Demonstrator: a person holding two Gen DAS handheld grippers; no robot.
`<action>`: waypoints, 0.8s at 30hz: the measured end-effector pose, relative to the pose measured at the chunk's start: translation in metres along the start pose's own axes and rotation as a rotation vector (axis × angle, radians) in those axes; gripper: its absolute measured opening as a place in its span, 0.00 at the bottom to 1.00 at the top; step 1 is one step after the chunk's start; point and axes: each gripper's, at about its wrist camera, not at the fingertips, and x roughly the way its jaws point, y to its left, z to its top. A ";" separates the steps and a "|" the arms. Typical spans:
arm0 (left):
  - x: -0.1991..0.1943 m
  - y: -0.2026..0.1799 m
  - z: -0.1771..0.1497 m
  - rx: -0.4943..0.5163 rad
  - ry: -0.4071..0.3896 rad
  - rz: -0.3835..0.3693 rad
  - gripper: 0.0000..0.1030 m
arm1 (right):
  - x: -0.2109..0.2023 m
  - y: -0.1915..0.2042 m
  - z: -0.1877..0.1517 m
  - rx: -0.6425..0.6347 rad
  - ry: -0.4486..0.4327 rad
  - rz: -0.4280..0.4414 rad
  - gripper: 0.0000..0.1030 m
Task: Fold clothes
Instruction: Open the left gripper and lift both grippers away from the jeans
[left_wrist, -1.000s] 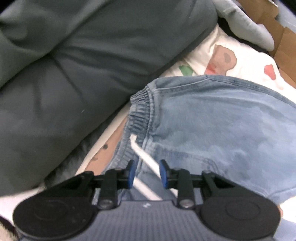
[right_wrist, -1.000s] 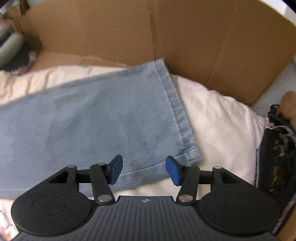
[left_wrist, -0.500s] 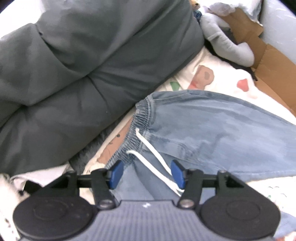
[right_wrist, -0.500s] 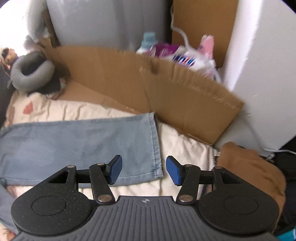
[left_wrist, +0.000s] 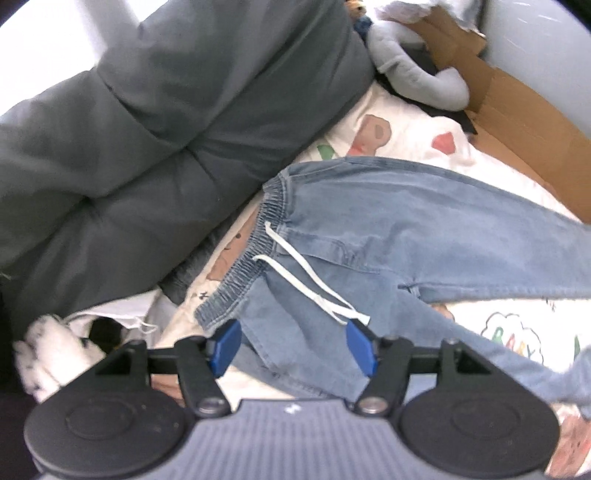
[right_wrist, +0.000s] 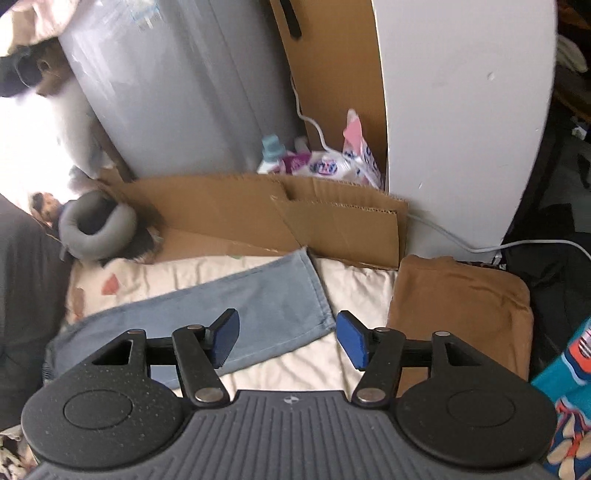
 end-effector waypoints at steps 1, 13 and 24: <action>-0.007 -0.001 0.001 0.004 -0.002 -0.005 0.65 | -0.011 0.002 -0.004 0.000 -0.008 0.006 0.63; -0.066 -0.019 0.003 0.045 -0.074 -0.017 0.74 | -0.073 0.028 -0.043 -0.003 -0.056 0.068 0.66; -0.059 -0.028 -0.006 0.010 -0.058 -0.007 0.75 | -0.051 0.004 -0.090 0.055 -0.001 0.095 0.70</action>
